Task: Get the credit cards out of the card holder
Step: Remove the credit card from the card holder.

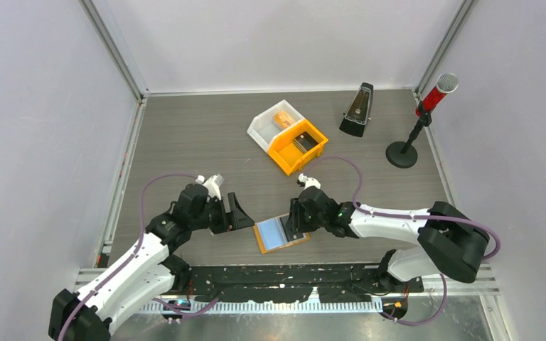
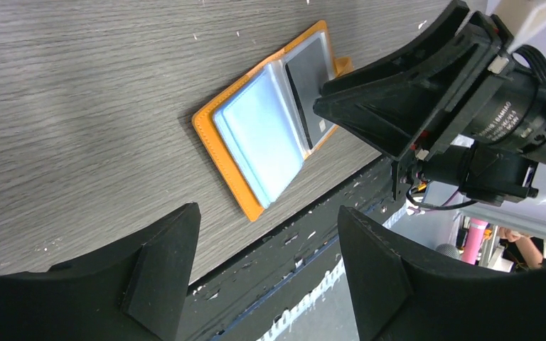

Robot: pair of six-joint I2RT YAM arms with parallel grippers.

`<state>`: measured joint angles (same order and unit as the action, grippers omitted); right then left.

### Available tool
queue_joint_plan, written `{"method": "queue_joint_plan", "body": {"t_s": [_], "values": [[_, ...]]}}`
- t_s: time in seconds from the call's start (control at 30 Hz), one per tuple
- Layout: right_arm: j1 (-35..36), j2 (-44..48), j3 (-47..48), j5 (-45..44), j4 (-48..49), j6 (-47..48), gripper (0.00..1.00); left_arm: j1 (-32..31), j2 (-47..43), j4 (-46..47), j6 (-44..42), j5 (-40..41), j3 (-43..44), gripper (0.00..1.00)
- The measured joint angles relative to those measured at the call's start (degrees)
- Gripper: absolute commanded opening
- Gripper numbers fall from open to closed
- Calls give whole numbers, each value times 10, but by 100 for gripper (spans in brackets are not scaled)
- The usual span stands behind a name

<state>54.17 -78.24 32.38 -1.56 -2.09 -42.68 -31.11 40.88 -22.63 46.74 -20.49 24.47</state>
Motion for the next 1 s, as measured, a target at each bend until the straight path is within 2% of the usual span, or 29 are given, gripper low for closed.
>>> {"method": "queue_joint_plan", "body": {"t_s": [0.2, 0.53, 1.0], "values": [[0, 11, -9, -13, 3, -1, 42, -12, 51, 37, 18, -4, -3, 68], [0, 72, -17, -63, -39, 14, 43, -69, 136, 108, 49, -6, -3, 63], [0, 75, -44, -80, -36, 21, 46, -98, 219, 212, 87, -6, 2, 55]]}}
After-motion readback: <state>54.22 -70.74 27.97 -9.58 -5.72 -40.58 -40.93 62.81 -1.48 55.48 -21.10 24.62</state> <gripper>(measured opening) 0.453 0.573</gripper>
